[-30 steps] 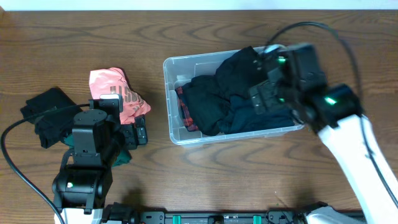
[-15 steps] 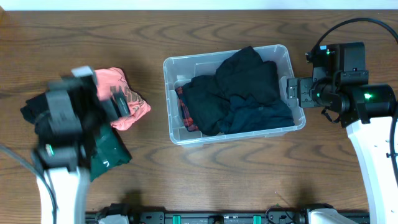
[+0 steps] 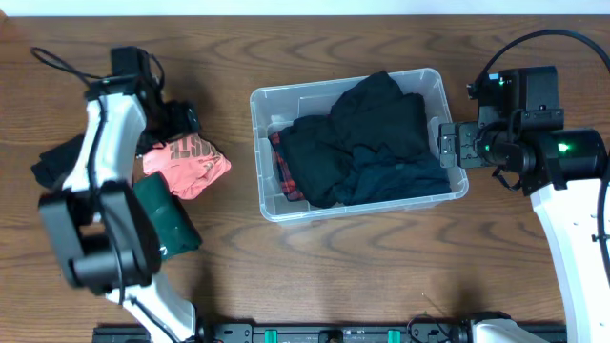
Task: Pack container
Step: 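Grasp the pink shirt with the left gripper and lift it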
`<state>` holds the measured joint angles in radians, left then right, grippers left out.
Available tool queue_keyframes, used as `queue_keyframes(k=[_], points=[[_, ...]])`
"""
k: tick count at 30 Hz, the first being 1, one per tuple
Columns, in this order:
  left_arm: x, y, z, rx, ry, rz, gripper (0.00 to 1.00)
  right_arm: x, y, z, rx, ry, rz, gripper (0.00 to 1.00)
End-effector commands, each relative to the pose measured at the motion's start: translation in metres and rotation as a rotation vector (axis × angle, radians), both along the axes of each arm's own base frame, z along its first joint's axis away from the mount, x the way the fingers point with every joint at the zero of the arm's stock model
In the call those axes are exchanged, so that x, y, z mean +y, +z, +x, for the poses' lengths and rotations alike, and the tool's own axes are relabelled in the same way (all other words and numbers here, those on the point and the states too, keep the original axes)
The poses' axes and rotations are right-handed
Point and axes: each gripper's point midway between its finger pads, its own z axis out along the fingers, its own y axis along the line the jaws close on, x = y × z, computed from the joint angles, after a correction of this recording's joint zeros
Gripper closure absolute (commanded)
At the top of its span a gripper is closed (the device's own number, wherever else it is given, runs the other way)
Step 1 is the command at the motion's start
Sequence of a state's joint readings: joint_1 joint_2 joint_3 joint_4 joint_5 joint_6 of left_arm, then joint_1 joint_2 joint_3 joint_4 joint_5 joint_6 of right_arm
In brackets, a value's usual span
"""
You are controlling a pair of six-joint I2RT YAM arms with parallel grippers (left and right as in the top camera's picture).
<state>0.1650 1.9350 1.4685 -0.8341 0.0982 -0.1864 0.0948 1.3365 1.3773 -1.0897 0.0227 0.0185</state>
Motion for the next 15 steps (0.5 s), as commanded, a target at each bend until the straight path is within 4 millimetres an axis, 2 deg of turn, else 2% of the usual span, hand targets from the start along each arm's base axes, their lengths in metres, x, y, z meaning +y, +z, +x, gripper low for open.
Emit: queue_keyframes(k=[1,4,5,6,9,10,12,13,15], points=[[0.002,-0.015,0.001,0.037,0.018,-0.008,0.02,-0.004,0.0,-0.001,0.002,-0.014,0.001,0.01],[0.002,-0.031,-0.002,0.078,0.018,-0.014,0.02,-0.004,0.0,-0.001,0.005,-0.014,0.001,0.01],[0.001,-0.033,-0.003,0.084,0.018,-0.015,0.07,-0.004,0.0,-0.001,0.005,-0.014,0.001,0.01],[0.002,-0.034,-0.003,0.086,0.018,-0.015,0.17,-0.004,0.0,-0.001,0.005,-0.013,0.001,0.01],[0.002,-0.033,-0.003,0.086,0.019,-0.011,0.62,-0.004,0.0,-0.001,0.005,-0.014,0.0,0.01],[0.002,-0.033,-0.004,0.088,0.019,-0.011,0.74,-0.005,0.0,-0.001,0.005,-0.016,-0.004,0.01],[0.002,-0.033,-0.005,0.095,0.019,-0.012,0.81,-0.007,0.0,-0.001,0.004,-0.024,-0.016,0.01],[0.002,-0.033,-0.006,0.098,0.019,-0.012,0.9,-0.008,0.0,-0.001,0.002,-0.027,-0.022,0.01],[0.002,-0.028,-0.008,0.096,0.016,-0.008,0.94,-0.01,0.003,-0.002,-0.006,-0.033,-0.03,0.01]])
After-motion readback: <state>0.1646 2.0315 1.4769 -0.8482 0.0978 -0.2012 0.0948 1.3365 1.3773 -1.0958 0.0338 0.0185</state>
